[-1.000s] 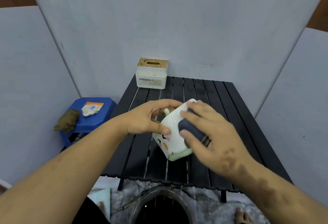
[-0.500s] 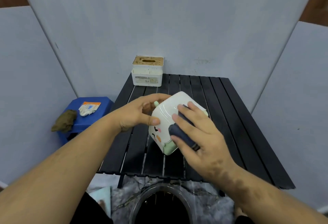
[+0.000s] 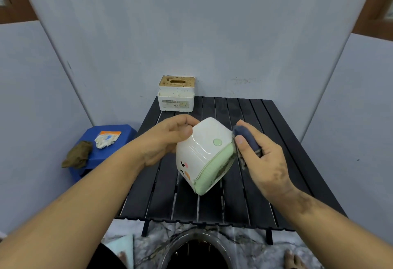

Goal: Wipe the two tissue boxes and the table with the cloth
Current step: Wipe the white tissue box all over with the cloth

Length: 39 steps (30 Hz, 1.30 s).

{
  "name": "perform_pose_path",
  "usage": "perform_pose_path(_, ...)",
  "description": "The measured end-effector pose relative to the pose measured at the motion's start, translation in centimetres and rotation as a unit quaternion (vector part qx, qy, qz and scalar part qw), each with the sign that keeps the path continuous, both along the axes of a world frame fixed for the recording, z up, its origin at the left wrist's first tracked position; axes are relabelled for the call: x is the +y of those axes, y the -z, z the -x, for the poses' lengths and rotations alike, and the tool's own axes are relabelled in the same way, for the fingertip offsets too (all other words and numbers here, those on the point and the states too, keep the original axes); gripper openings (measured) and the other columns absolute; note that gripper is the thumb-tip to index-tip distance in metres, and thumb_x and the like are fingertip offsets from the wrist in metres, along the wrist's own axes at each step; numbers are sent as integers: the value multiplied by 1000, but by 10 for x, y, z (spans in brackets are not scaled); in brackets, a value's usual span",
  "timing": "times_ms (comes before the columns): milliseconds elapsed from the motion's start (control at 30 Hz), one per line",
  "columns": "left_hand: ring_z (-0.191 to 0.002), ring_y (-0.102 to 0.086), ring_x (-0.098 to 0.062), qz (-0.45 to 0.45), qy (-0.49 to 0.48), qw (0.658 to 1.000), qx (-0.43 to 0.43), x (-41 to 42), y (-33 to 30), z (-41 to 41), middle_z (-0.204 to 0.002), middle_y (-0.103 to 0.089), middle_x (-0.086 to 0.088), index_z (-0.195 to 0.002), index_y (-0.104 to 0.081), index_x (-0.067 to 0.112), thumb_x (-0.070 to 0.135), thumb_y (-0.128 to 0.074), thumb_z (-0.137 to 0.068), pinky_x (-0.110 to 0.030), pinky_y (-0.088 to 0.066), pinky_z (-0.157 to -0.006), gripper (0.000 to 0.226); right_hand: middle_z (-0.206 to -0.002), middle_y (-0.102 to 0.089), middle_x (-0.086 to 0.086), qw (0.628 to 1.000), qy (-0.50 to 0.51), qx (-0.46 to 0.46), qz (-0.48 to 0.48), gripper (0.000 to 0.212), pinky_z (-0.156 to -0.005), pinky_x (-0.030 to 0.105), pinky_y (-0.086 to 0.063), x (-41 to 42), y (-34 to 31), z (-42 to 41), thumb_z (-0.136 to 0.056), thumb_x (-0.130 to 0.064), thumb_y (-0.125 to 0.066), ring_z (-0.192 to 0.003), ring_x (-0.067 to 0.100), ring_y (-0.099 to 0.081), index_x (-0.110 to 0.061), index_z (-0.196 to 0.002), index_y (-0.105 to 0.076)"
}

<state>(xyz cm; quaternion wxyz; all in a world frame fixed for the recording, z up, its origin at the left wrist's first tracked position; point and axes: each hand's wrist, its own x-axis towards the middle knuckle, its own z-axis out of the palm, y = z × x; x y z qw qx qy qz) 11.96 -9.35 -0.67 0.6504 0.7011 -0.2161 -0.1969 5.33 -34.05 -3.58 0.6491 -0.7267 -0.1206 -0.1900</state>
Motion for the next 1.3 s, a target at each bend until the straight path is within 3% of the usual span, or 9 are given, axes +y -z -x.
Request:
perform_pose_path(100, -94, -72, -25, 6, -62, 998, -12, -8, -1, -1, -109, -74, -13, -116, -66, 15, 39, -82, -68, -37, -57, -80, 55, -125, -65, -13, 1000, -2, -9, 19, 42, -102, 21, -45, 5, -1, 3, -90, -23, -64, -121, 3, -56, -20, -132, -59)
perform_pose_path(333, -114, -64, -37, 59, 1, 998, -4, -2, 18, 2, -133, -56, -34, -140, -53, 13, 15, -83, -69, -48, -55, -97, 77, -132, -61, -5, 993, 1, -73, 97, 48, -105, 30, -45, 4, -8, 6, -87, -18, -67, -125, 9, -55, -13, -133, -57)
perform_pose_path(533, -121, -64, -36, -26, 60, 998, -17, 17, 10, 5, -135, -62, -21, -147, -46, 16, 24, -77, -78, -43, -56, -98, 77, -135, -59, -1, 987, -19, -107, 122, 49, -106, 39, -45, 14, -1, 17, -86, -19, -69, -128, 13, -53, -11, -133, -57)
perform_pose_path(600, -117, -66, -38, -48, 42, 998, -21, 23, 7, 8, -129, -66, -23, -144, -49, 17, 34, -79, -79, -45, -57, -94, 73, -138, -56, 0, 973, -17, -148, 179, 50, -108, 36, -43, 20, 0, 24, -85, -19, -70, -131, 13, -50, -10, -132, -58)
perform_pose_path(700, -116, -68, -35, -92, 23, 995, -41, 30, 9, 12, -125, -71, -16, -142, -52, 18, 29, -79, -79, -54, -56, -99, 69, -143, -51, -2, 951, -30, -177, 253, 50, -111, 28, -37, 32, 5, 33, -85, -23, -72, -135, 11, -45, -14, -132, -59)
perform_pose_path(933, -122, -64, -40, -96, 48, 994, -24, 44, 23, 15, -130, -68, -20, -140, -55, 11, 12, -81, -77, -60, -51, -103, 68, -133, -59, -10, 979, 5, -67, 193, 45, -109, 25, -40, 24, 12, 10, -83, -27, -75, -125, -2, -51, -21, -126, -64)
perform_pose_path(1100, -121, -65, -35, -71, 21, 997, -30, 43, 31, 14, -130, -68, -18, -137, -57, 11, 16, -81, -74, -56, -53, -103, 68, -129, -61, -9, 980, 68, -1, 185, 39, -109, 25, -40, 11, 14, -10, -86, -22, -71, -124, 3, -53, -20, -124, -65)
perform_pose_path(1200, -117, -67, -31, -61, 8, 998, -27, 45, 33, 14, -128, -68, -19, -137, -57, 9, 18, -80, -74, -47, -55, -98, 69, -138, -56, -6, 977, 15, -55, 208, 45, -112, 21, -33, 36, 16, 8, -86, -22, -72, -132, 3, -45, -16, -129, -62)
perform_pose_path(1300, -114, -67, -31, -54, -4, 998, -25, 44, 33, 12, -127, -68, -22, -136, -58, 7, 20, -80, -73, -43, -56, -94, 68, -140, -54, -2, 958, -56, -133, 248, 47, -114, 27, -33, 46, 20, 16, -85, -20, -72, -136, 10, -43, -12, -130, -61)
